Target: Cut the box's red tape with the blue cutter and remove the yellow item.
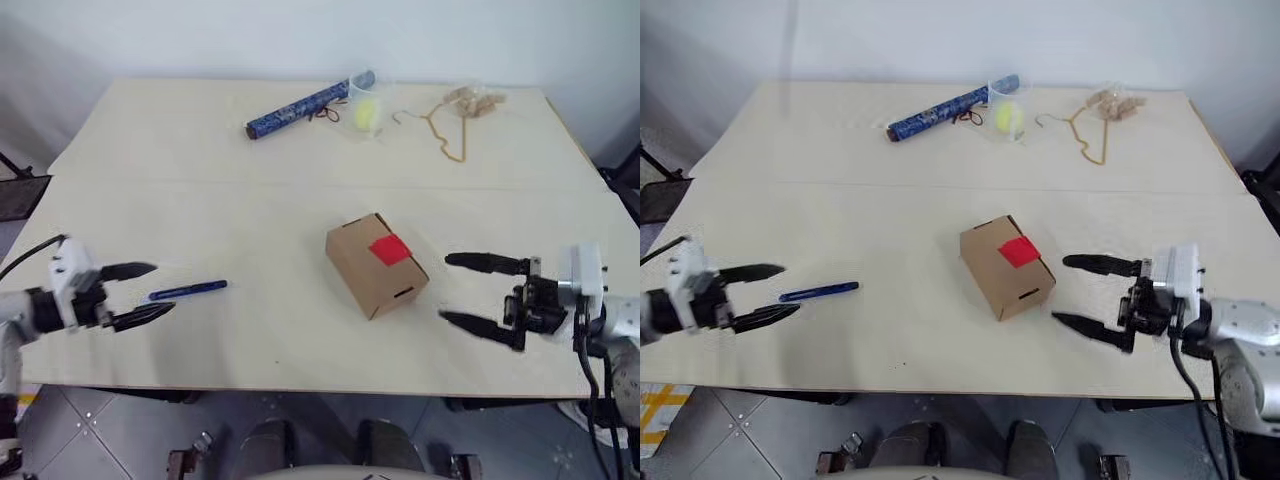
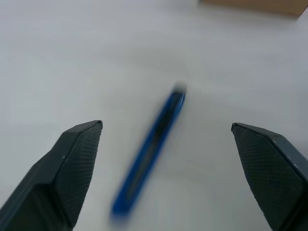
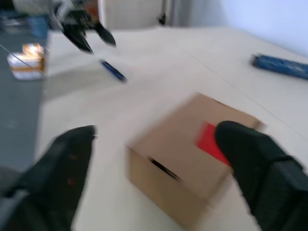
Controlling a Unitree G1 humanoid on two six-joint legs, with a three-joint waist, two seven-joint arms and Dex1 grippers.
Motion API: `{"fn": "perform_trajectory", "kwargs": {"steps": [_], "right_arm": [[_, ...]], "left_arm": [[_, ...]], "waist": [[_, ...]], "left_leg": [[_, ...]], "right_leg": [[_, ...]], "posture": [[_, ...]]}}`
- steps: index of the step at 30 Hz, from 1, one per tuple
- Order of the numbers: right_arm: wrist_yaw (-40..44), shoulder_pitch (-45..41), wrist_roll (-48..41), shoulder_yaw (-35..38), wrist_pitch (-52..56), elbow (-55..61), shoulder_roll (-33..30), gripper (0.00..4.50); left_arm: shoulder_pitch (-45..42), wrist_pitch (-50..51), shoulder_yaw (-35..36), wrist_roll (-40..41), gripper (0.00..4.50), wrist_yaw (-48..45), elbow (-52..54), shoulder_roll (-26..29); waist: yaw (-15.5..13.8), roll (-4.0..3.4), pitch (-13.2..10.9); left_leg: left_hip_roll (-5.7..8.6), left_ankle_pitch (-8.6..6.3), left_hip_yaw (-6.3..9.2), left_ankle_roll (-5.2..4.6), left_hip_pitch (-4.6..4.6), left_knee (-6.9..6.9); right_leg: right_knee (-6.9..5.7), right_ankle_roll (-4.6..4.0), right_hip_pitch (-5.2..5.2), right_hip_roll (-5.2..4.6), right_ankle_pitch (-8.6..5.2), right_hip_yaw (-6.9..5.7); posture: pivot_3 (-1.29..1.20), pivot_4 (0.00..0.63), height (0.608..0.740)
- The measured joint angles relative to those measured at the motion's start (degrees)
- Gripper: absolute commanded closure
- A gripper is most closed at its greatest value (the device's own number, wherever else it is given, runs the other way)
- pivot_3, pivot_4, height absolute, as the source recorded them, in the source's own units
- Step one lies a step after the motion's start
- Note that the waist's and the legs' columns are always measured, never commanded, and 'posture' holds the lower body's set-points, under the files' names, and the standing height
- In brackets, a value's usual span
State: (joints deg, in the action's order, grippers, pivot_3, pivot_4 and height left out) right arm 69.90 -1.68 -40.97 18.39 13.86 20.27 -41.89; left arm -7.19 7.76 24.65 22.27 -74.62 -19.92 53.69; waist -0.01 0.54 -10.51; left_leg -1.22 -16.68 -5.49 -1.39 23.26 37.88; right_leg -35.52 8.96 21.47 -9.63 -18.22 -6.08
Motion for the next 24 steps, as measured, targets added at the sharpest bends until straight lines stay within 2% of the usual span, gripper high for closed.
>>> {"fn": "perform_trajectory", "kwargs": {"steps": [5,8,11,14,19,24], "right_arm": [[-1.86,3.48,-3.59,-1.97,-0.16,9.88,2.97,0.05],[-2.2,5.02,-3.4,-1.73,-1.19,10.94,2.98,0.05],[-1.85,5.49,-2.48,-1.66,-3.0,10.93,2.98,0.05],[-1.79,6.36,-1.09,-1.64,-4.26,10.89,2.8,0.05],[-1.42,7.16,-0.62,-2.27,-3.74,10.88,1.12,0.05],[-1.81,7.41,-0.7,-2.49,-2.56,10.97,0.09,0.05]], "left_arm": [[5.29,-8.07,4.71,-2.55,0.0,-1.49,-19.34,9.52],[4.79,-12.47,5.89,-2.85,0.0,-3.12,-26.49,12.23],[3.07,-13.68,5.72,-2.2,0.0,-5.13,-26.84,11.44],[0.25,-12.38,3.58,-0.04,0.0,-6.81,-19.09,7.99],[-6.33,-10.98,-4.94,-1.13,0.0,-6.64,-12.08,3.29],[-13.27,-14.35,-13.19,-6.18,0.0,-7.48,-14.65,1.54]], "waist": [[0.17,0.08,0.03],[-0.05,0.1,0.03],[-0.36,0.15,0.06],[-0.69,0.18,0.08],[-0.28,0.19,0.09],[0.35,0.21,0.09]], "left_leg": [[-0.25,-0.2,-0.16,0.14,-0.02,-0.02],[-0.27,-0.27,-0.33,0.05,-0.06,-0.01],[-0.28,-0.28,-0.34,0.05,-0.05,0.04],[-0.3,-0.28,-0.38,0.06,-0.06,0.06],[-0.33,-0.27,-0.47,0.07,-0.07,0.11],[-0.25,-0.27,-0.7,0.08,-0.16,0.14]], "right_leg": [[0.0,-0.2,0.12,0.11,0.03,-0.33],[0.01,-0.21,0.12,0.02,0.05,-0.42],[0.0,-0.21,0.12,0.01,0.06,-0.43],[-0.06,-0.22,0.12,0.02,0.07,-0.42],[-0.12,-0.22,0.13,0.15,0.08,-0.43],[-0.14,-0.23,0.17,0.22,0.09,-0.44]], "posture": [[0.0,0.15,0.74],[0.0,0.15,0.74],[0.0,0.15,0.74],[0.0,0.15,0.74],[0.0,0.15,0.74],[0.0,0.15,0.74]]}}
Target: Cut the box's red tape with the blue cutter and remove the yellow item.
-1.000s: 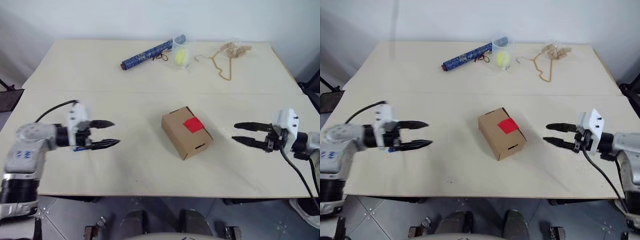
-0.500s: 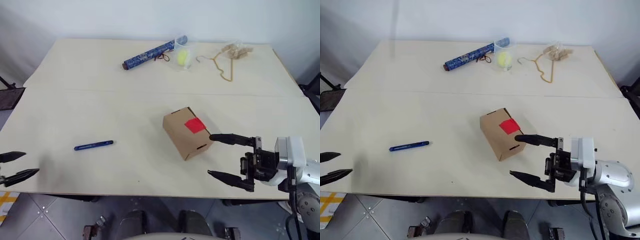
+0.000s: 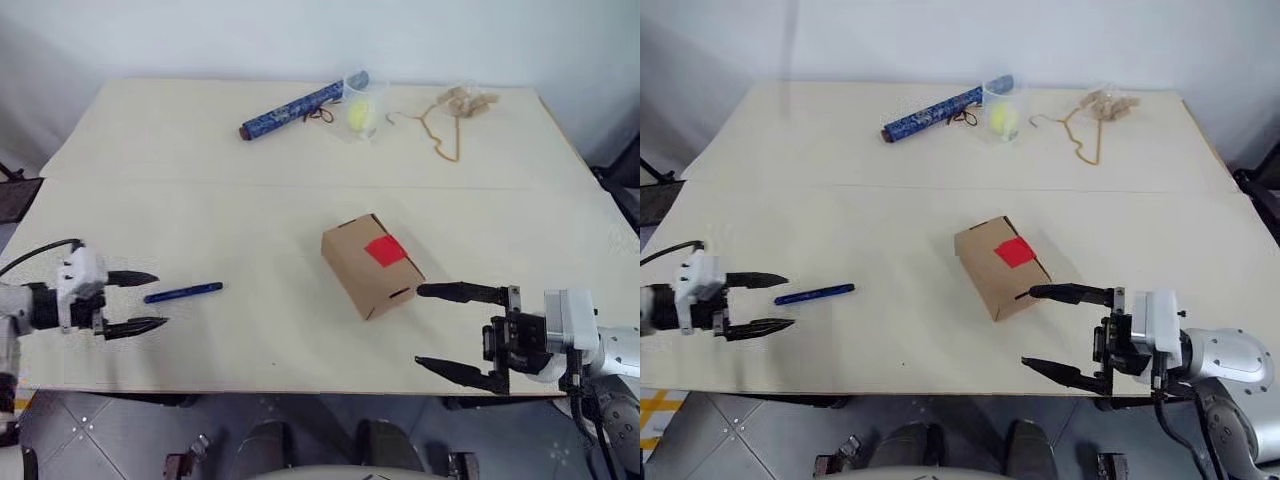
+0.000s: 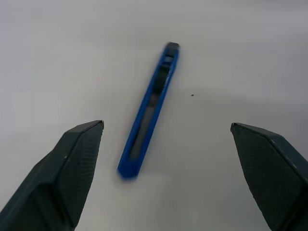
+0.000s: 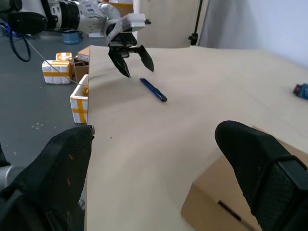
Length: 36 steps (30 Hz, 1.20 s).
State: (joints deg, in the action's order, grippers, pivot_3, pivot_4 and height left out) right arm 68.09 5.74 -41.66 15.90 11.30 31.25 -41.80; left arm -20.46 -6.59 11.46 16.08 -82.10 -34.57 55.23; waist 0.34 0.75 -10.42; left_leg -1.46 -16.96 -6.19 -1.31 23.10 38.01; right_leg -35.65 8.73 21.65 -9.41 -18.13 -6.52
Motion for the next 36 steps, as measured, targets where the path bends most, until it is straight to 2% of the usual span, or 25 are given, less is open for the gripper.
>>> {"fn": "perform_trajectory", "kwargs": {"steps": [3,8,11,18,24,31,36], "right_arm": [[-0.9,0.07,0.01,-0.43,0.21,0.39,0.0,0.05],[-2.47,1.03,0.02,-0.68,0.27,1.93,0.0,0.05],[-3.01,1.92,0.01,-0.67,0.27,2.32,0.0,0.0],[-3.83,3.16,-0.01,-0.63,0.25,2.47,-0.01,0.0],[-5.38,2.19,-0.13,-0.63,0.45,2.56,-0.03,0.0],[-6.32,1.53,-0.5,-0.63,1.28,2.58,-0.07,0.0],[-7.32,0.06,-0.58,-0.81,1.78,3.32,-0.07,0.0]], "left_arm": [[-4.16,-2.04,-3.73,-2.96,0.0,-0.08,-4.37,-1.21],[-7.95,-3.8,-6.09,-5.14,0.0,0.18,-8.63,-1.89],[-9.52,-5.05,-6.9,-5.87,0.53,0.12,-11.0,-1.9],[-12.71,-7.59,-8.21,-8.05,2.49,0.27,-15.48,-1.88],[-13.11,-9.42,-9.26,-8.85,2.49,0.15,-15.62,-1.88],[-12.52,-8.93,-9.41,-8.85,4.07,0.19,-15.02,-2.29],[-11.51,-8.38,-9.41,-8.85,4.07,0.91,-13.06,-2.32]], "waist": [[-0.13,0.0,0.0],[-0.29,0.01,0.0],[-0.29,0.01,0.0],[-0.22,0.01,0.01],[-0.26,-0.05,0.05],[-0.26,-0.29,0.19],[-0.26,-0.37,0.23]], "left_leg": [[-0.03,0.0,-0.02,0.0,-0.01,0.01],[-0.16,0.0,-0.02,-0.01,0.01,0.08],[-0.19,-0.01,-0.02,-0.01,0.0,0.11],[-0.19,-0.01,-0.02,-0.01,-0.02,0.11],[-0.2,-0.01,-0.02,-0.02,-0.05,0.11],[-0.2,-0.01,-0.04,-0.02,-0.12,0.12],[-0.2,-0.02,-0.05,-0.03,-0.14,0.12]], "right_leg": [[-0.02,0.0,0.03,0.02,0.0,-0.02],[-0.01,0.0,0.02,0.0,0.0,-0.01],[-0.03,-0.01,0.01,0.0,0.01,0.0],[-0.06,-0.01,0.01,0.0,0.01,0.0],[-0.09,-0.01,0.0,-0.02,0.01,0.01],[-0.12,-0.01,-0.04,-0.03,0.0,0.04],[-0.16,-0.01,-0.04,-0.04,0.0,0.05]], "posture": [[0.0,0.15,0.74],[0.0,0.15,0.74],[0.0,0.15,0.74],[0.0,0.15,0.74],[0.0,0.15,0.74],[0.0,0.15,0.74],[0.0,0.15,0.74]]}}
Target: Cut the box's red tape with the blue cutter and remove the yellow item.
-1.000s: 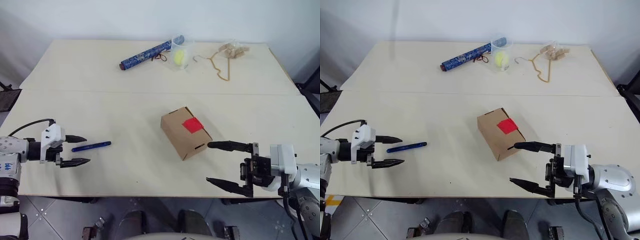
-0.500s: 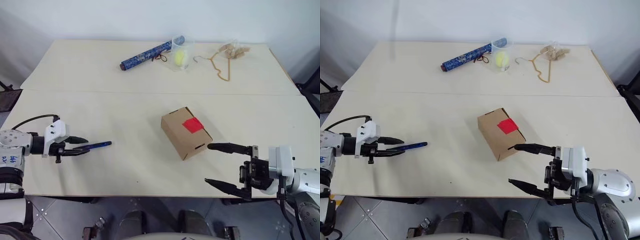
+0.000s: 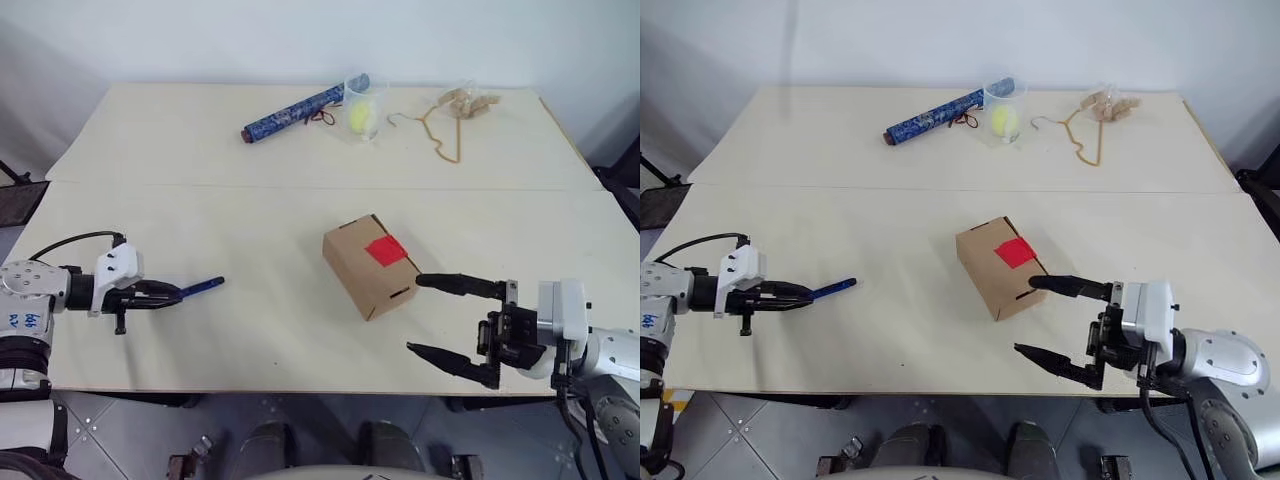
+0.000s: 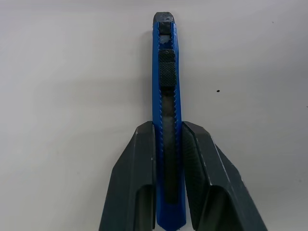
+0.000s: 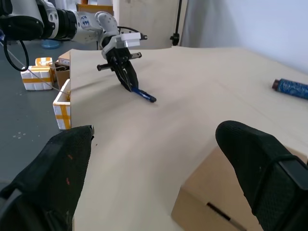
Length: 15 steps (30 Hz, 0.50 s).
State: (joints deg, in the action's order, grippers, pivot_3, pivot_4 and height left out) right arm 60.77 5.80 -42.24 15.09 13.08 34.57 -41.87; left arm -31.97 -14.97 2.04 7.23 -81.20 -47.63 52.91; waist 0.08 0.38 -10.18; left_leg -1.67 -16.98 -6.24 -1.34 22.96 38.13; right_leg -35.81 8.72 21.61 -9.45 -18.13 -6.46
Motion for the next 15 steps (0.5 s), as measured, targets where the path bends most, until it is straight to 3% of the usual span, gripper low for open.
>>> {"fn": "perform_trajectory", "kwargs": {"steps": [6,15], "right_arm": [[-0.06,-0.87,-0.01,-1.19,0.68,0.06,0.0,0.0],[-7.03,1.07,-9.99,-0.84,12.28,6.16,-3.37,0.0]], "left_arm": [[1.58,1.39,0.43,0.6,4.07,0.39,3.44,-0.49],[11.49,18.35,-3.85,6.18,4.07,-0.63,37.15,-2.66]], "waist": [[-0.04,-0.01,0.0],[-0.11,0.19,-0.12]], "left_leg": [[0.01,-0.01,-0.01,-0.02,0.0,0.01],[0.0,-0.03,0.08,-0.06,0.14,0.05]], "right_leg": [[0.0,0.0,0.0,-0.01,0.0,0.01],[0.09,0.01,-0.01,-0.05,0.01,-0.01]], "posture": [[0.0,0.15,0.74],[0.0,0.15,0.74]]}}
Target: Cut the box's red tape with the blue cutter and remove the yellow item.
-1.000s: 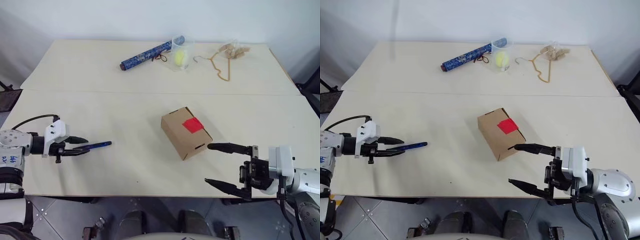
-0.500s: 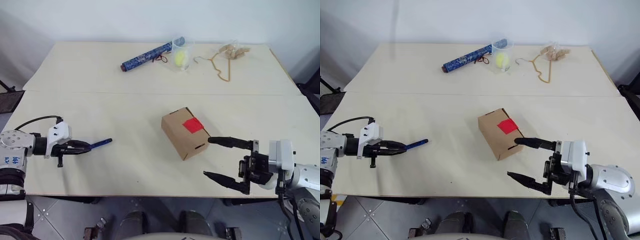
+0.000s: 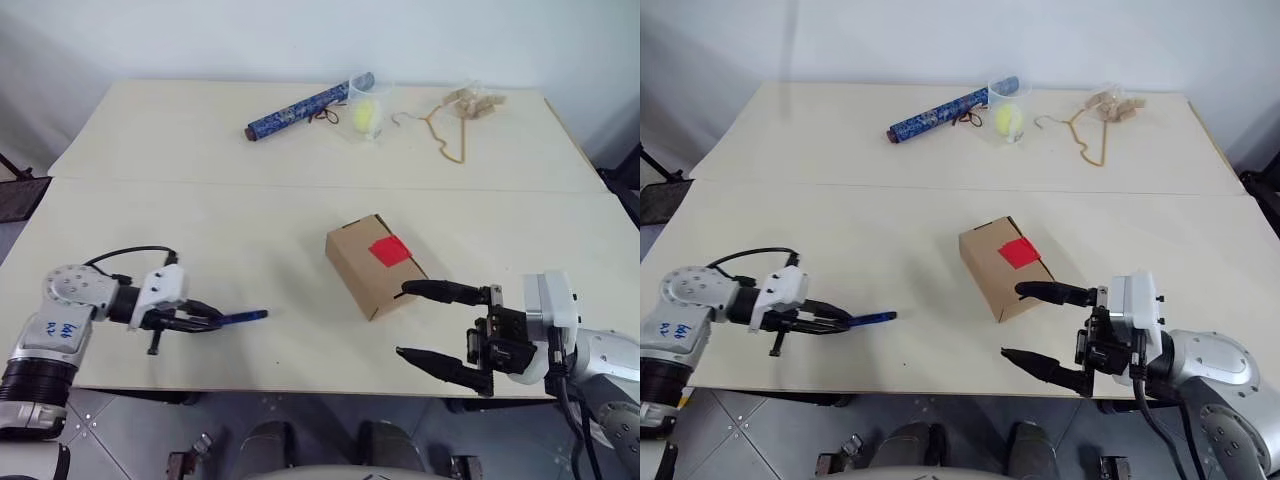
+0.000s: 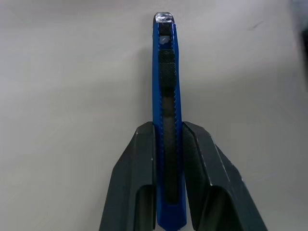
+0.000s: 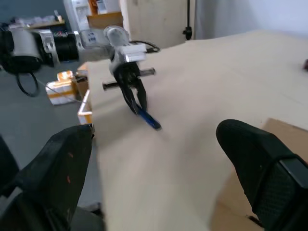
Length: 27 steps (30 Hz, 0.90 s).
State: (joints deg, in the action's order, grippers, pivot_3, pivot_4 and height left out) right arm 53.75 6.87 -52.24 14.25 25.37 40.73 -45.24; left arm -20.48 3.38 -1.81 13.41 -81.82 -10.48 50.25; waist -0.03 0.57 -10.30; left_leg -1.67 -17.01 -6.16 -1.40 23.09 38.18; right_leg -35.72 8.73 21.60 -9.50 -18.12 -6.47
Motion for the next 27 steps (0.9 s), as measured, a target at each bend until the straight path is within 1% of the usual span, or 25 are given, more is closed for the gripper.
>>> {"fn": "perform_trajectory", "kwargs": {"steps": [2,4,5,6,7,8,11,13,16,17,19,23,27], "right_arm": [[-0.62,0.86,-0.05,-0.09,1.56,0.93,-1.23,0.0],[-0.55,2.18,1.09,-0.63,2.24,0.96,-1.9,0.0],[-0.19,2.83,3.84,-2.01,1.88,0.54,-2.78,0.38],[0.18,2.86,6.89,-3.78,1.21,-0.29,-3.31,0.61],[0.42,2.87,9.72,-5.2,0.47,-1.0,-3.74,0.95],[0.7,2.94,11.54,-6.0,-0.23,-1.53,-4.0,1.3],[1.03,2.88,17.45,-7.95,-1.86,-2.88,-4.95,2.4],[0.11,2.18,20.09,-9.73,-1.73,-3.15,-4.95,3.07],[-0.27,1.0,23.17,-11.97,-1.44,-3.12,-5.54,4.18],[-0.88,0.67,23.45,-12.06,-0.9,-2.96,-5.51,4.47],[-2.62,-0.22,24.09,-12.57,0.61,-2.58,-5.14,4.47],[-4.63,-0.89,27.23,-16.89,1.56,-2.58,-4.21,4.47],[-7.38,-5.01,29.64,-18.87,3.92,-4.08,-2.4,4.47]], "left_arm": [[0.26,6.12,-1.12,0.26,4.07,2.56,6.75,-0.34],[0.73,10.21,-4.21,-0.27,4.07,4.33,14.26,-1.6],[0.6,13.19,-7.51,-1.37,4.08,6.04,18.63,-3.61],[0.36,16.29,-11.25,-2.69,4.08,7.94,22.1,-6.4],[0.09,19.52,-14.93,-4.29,4.08,10.03,24.25,-8.75],[-0.04,21.73,-16.94,-5.3,4.08,11.45,25.58,-9.84],[-3.37,29.78,-19.82,-7.68,4.08,14.8,29.21,-10.25],[-5.02,34.67,-22.0,-8.29,4.08,16.3,31.2,-11.62],[-6.85,39.63,-24.94,-9.11,4.08,18.64,33.04,-14.14],[-7.41,40.86,-25.63,-9.13,4.08,19.12,33.46,-14.31],[-9.16,43.22,-27.11,-9.31,4.08,19.75,33.67,-14.89],[-11.57,45.97,-30.27,-10.06,4.08,21.5,34.46,-15.95],[-13.14,47.44,-31.61,-10.17,4.08,22.18,34.53,-16.09]], "waist": [[-0.02,0.0,0.0],[-0.04,0.0,0.0],[-0.21,-0.02,0.01],[-0.41,-0.02,0.01],[-0.52,0.0,0.0],[-0.71,0.06,-0.04],[-0.9,0.02,0.0],[-1.18,0.01,0.01],[-1.61,0.01,0.0],[-1.73,0.01,0.0],[-1.88,0.01,0.01],[-2.01,0.01,0.01],[-1.92,0.01,0.01]], "left_leg": [[0.01,0.0,-0.02,0.0,0.0,0.0],[0.02,-0.01,-0.04,-0.02,0.0,-0.01],[0.05,-0.03,-0.04,-0.06,0.0,0.0],[0.08,-0.04,-0.06,-0.08,0.03,0.05],[0.08,-0.04,-0.08,-0.09,0.08,0.09],[0.09,-0.04,-0.07,-0.09,0.11,0.13],[0.03,0.0,-0.07,-0.03,0.03,0.15],[0.01,0.0,-0.07,-0.03,0.02,0.19],[0.03,-0.02,-0.04,-0.07,0.1,0.33],[0.01,-0.04,-0.02,-0.1,0.12,0.41],[0.02,-0.08,-0.01,-0.15,0.12,0.53],[0.02,-0.17,-0.06,-0.25,0.17,0.77],[0.02,-0.17,-0.09,-0.26,0.17,0.87]], "right_leg": [[0.03,0.0,0.0,0.0,0.0,0.01],[0.1,0.0,-0.03,0.0,0.0,0.01],[0.11,0.04,-0.05,0.0,0.02,0.04],[0.13,0.06,-0.05,0.0,0.03,0.07],[0.17,0.06,-0.03,0.01,0.03,0.08],[0.17,0.06,-0.01,0.05,0.03,0.08],[0.18,0.03,-0.02,0.1,0.02,0.12],[0.19,0.02,-0.02,0.1,0.01,0.12],[0.19,0.02,-0.04,0.09,0.01,0.13],[0.19,0.02,-0.06,0.09,0.01,0.12],[0.2,0.02,-0.12,0.07,0.01,0.12],[0.29,0.01,-0.15,0.05,0.01,0.18],[0.28,0.0,-0.16,0.02,0.01,0.24]], "posture": [[0.0,0.15,0.74],[0.0,0.15,0.74],[0.0,0.15,0.74],[0.0,0.15,0.74],[0.0,0.15,0.74],[0.0,0.15,0.74],[0.0,0.15,0.74],[0.0,0.15,0.74],[0.0,0.15,0.74],[0.0,0.15,0.74],[0.0,0.15,0.74],[0.0,0.15,0.74],[0.0,0.15,0.74]]}}
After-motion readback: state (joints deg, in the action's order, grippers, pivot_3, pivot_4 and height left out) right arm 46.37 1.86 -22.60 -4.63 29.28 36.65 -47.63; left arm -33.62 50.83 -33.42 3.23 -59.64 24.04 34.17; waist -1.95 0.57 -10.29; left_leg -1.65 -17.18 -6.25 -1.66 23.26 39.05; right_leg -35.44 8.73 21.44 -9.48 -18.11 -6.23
